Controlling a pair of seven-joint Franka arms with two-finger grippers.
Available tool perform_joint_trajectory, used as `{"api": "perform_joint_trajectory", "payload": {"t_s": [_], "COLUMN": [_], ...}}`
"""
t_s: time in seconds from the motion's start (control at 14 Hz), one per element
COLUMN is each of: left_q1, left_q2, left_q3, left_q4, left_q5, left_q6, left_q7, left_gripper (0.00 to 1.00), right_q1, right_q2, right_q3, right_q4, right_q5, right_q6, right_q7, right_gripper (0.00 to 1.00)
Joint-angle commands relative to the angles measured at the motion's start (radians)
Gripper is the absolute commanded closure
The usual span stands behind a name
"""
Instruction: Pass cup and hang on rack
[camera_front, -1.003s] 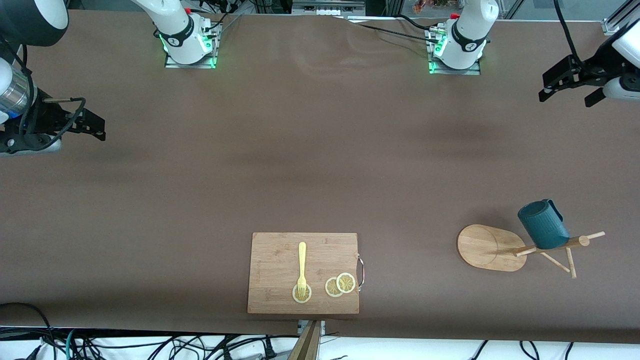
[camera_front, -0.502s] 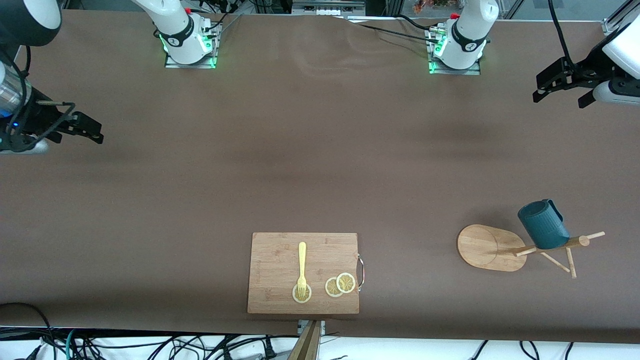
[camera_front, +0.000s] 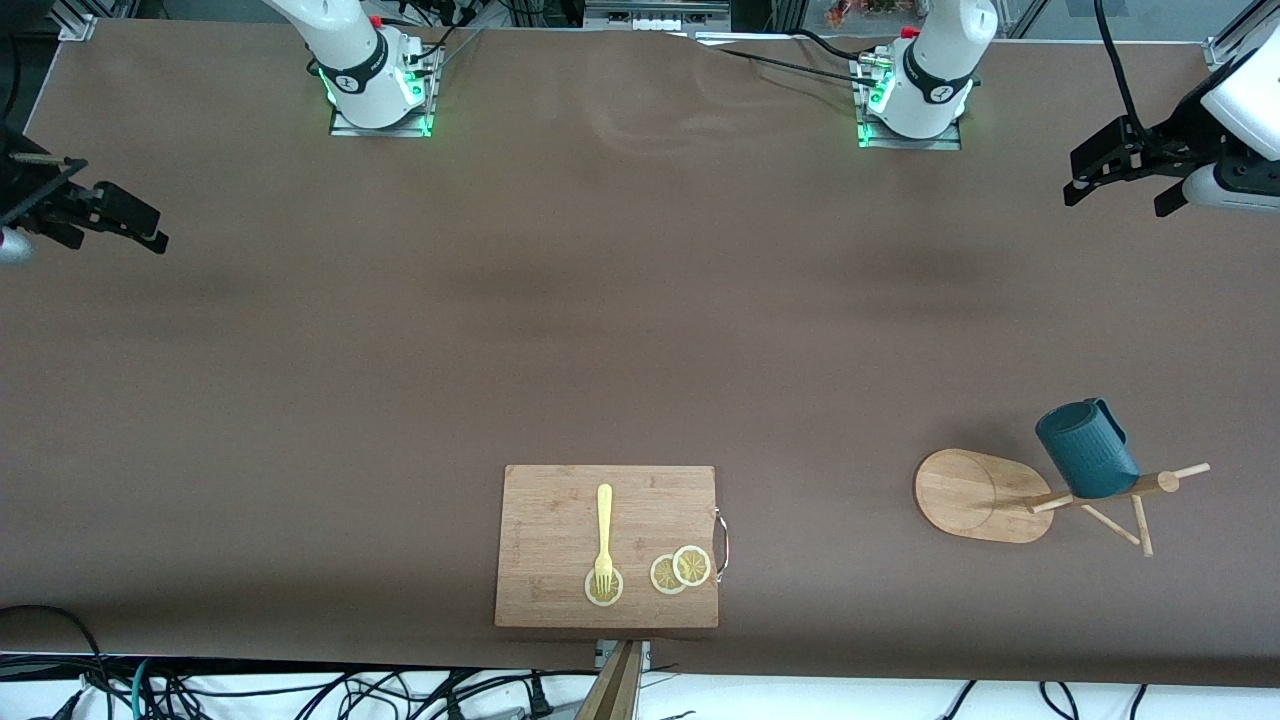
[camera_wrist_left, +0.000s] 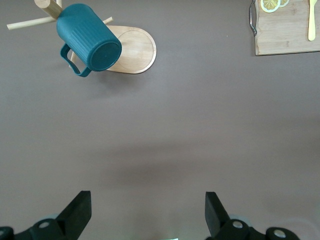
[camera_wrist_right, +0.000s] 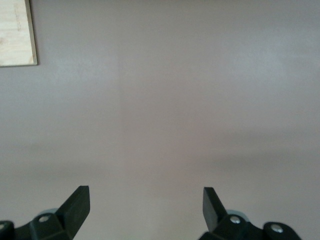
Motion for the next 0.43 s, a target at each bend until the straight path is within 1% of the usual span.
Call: {"api": "perform_joint_trajectory", "payload": {"t_s": [0.0,0.14,0.36], "left_q1": [-0.005,-0.006,-0.006], "left_q2": [-0.002,-0.005,-0.001], "left_q3": [0.001,0.001,0.001], "left_q4": [0.003,0.004,0.013], "left_q5": [0.025,0.025,0.025], "left_q6": [-0.006,-0.007,-0.003], "left_q7": [-0.019,-0.022,-0.022], "left_gripper": [0.0,0.0,0.0], "right_q1": [-0.002,-0.003,-0.002], "right_q2": [0.01,0.009,0.006], "right_q3": [0.002,-0.007,-0.003], "right_q4": [0.067,0.068,0.07], "right_q5": [-0.004,-0.004,-0.006], "right_q6": [-0.084,-0.087,-0.093], "right_q7": [0.001,-0.002,-0.001], "right_gripper": [0.0,0.0,0.0]}}
